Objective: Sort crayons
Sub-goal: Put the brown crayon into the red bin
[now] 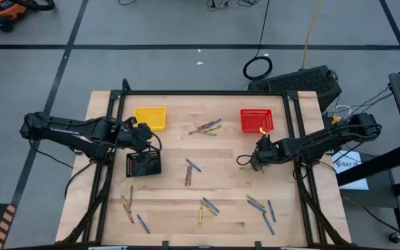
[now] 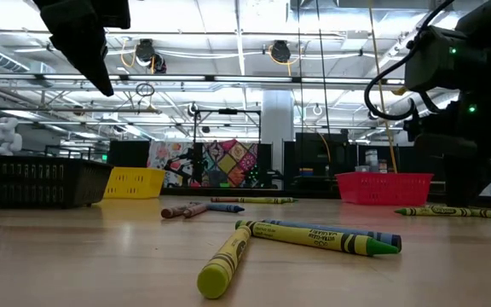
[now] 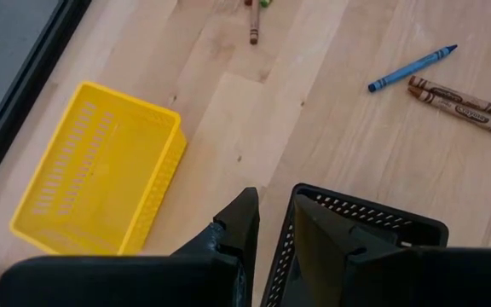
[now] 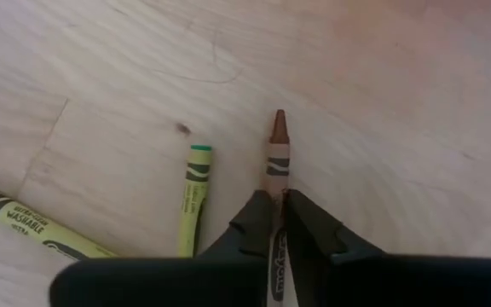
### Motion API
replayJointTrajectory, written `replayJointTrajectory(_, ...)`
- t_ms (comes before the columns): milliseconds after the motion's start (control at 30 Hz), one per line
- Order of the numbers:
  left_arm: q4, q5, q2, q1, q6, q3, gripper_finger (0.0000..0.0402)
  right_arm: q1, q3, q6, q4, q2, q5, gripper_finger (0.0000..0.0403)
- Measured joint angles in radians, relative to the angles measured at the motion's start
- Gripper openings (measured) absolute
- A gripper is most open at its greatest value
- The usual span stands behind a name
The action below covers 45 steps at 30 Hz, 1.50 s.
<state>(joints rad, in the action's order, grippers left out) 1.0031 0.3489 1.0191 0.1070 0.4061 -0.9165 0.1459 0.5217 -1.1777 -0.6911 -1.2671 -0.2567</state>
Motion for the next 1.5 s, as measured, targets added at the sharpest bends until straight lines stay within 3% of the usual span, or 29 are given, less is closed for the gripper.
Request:
replayJointTrajectory(433, 0.0, 0.0, 0.0, 0.0, 0.003, 0.0, 0.008, 0.0, 0.001, 0.038, 0.012, 0.0, -0.001, 0.0002)
replayJointTrajectory(1000, 0.0, 0.0, 0.0, 0.0, 0.002, 0.0, 0.008, -0.007, 0.126, 0.15, 0.01, -0.003, -0.026, 0.0)
replayJointTrajectory(1500, -0.001, 0.002, 0.0, 0.0, -0.001, 0.0, 0.008, -0.174, 0.146, 0.334, 0.01, 0.002, -0.055, 0.0)
